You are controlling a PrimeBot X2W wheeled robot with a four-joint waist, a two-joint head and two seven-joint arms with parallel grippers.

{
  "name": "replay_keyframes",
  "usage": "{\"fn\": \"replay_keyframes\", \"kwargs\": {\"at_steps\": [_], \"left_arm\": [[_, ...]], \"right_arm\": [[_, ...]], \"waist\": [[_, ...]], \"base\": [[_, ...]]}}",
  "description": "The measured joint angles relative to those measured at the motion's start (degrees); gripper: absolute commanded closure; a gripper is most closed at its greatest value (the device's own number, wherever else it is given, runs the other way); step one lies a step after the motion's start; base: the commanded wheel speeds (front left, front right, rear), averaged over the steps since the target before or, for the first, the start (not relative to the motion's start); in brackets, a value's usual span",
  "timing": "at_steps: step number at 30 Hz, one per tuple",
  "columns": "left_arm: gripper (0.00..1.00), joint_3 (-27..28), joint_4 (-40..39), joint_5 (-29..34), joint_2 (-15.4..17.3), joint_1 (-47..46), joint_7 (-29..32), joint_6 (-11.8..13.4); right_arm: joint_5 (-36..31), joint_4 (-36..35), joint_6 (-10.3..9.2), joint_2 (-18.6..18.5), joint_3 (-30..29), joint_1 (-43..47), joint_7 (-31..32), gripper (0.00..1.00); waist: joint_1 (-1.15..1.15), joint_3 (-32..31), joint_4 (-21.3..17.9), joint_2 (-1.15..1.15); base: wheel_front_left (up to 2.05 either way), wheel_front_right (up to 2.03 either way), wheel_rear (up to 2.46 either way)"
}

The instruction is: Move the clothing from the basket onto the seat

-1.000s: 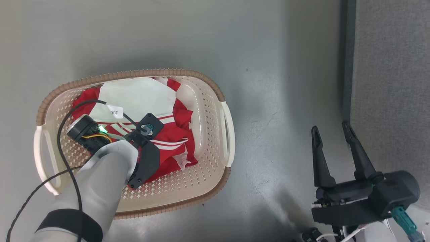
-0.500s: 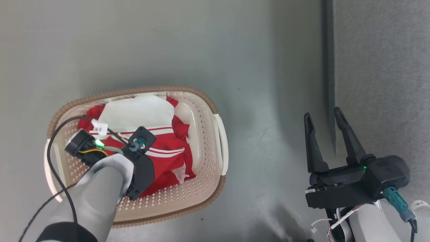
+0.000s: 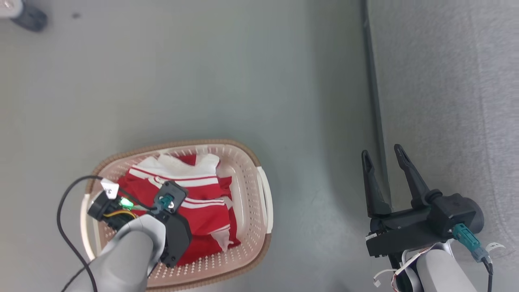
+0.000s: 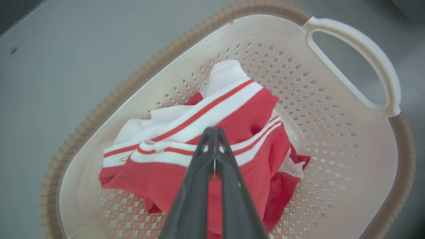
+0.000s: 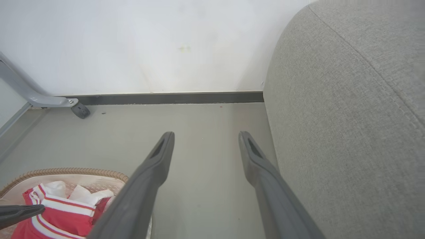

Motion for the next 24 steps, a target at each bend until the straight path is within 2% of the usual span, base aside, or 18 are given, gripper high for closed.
{"fn": "replay_keyframes", "kwargs": {"at_steps": [24], "left_arm": [[1.0, 4.1, -5.9, -6.3, -0.5, 14.3, -2.0, 0.0]], "right_arm": [[3.5, 9.8, 1.05, 0.0, -0.9, 2.0, 0.0, 0.0]], "waist": [[0.0, -20.3, 3.3, -0.01]], "base": [[0.0, 0.0, 0.0]]}}
